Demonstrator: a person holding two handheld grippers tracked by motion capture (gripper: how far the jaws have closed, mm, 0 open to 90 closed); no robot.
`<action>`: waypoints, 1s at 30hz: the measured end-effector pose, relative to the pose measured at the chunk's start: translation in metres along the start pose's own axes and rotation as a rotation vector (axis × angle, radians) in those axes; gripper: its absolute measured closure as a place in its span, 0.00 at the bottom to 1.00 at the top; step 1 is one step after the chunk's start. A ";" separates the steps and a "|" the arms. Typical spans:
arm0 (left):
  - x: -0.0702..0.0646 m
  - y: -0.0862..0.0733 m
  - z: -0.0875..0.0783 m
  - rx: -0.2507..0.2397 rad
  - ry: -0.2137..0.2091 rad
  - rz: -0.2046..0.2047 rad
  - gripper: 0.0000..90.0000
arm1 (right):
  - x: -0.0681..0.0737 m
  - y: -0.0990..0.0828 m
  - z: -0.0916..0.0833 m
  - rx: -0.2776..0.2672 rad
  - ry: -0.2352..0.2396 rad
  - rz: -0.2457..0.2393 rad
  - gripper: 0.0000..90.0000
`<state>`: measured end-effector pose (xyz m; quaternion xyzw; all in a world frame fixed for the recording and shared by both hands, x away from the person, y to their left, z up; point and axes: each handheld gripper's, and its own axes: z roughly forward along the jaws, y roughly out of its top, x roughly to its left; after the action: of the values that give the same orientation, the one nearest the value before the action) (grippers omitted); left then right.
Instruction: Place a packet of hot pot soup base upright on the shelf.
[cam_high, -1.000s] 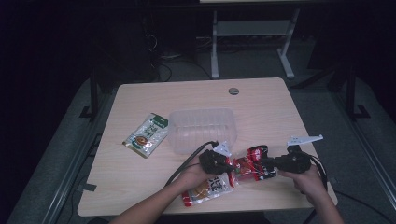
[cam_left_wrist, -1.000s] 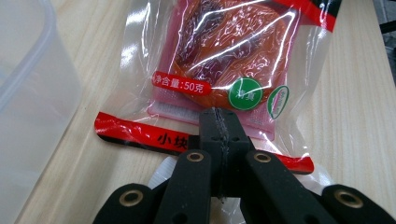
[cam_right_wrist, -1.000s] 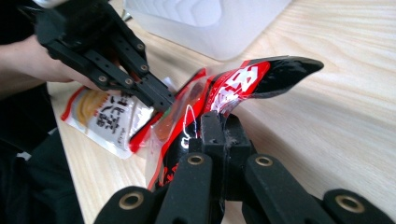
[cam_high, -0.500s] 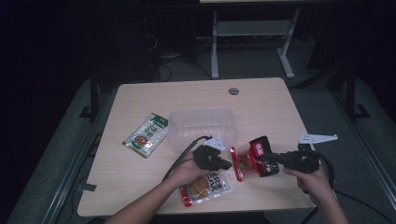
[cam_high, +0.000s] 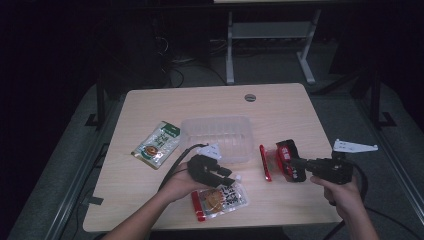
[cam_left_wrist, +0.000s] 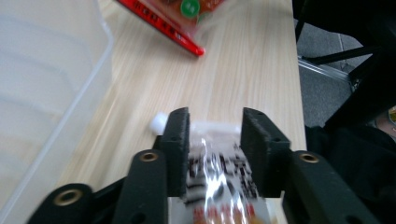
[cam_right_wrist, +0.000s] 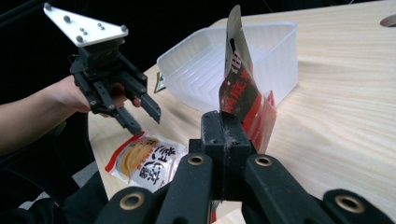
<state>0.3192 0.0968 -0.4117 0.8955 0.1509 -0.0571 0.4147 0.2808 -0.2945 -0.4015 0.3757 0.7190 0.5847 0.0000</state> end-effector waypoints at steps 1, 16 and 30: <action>0.000 -0.003 -0.004 -0.001 0.007 -0.008 0.64 | 0.000 0.001 -0.001 -0.004 -0.004 -0.003 1.00; -0.002 -0.053 -0.061 -0.008 0.111 -0.070 0.48 | 0.004 0.017 -0.008 -0.042 -0.056 -0.019 1.00; -0.001 -0.097 -0.097 -0.030 0.208 -0.135 0.38 | 0.005 0.039 -0.007 -0.098 -0.066 -0.027 1.00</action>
<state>0.2851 0.2294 -0.4189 0.8781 0.2540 0.0104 0.4054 0.2952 -0.2969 -0.3645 0.3846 0.6942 0.6064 0.0497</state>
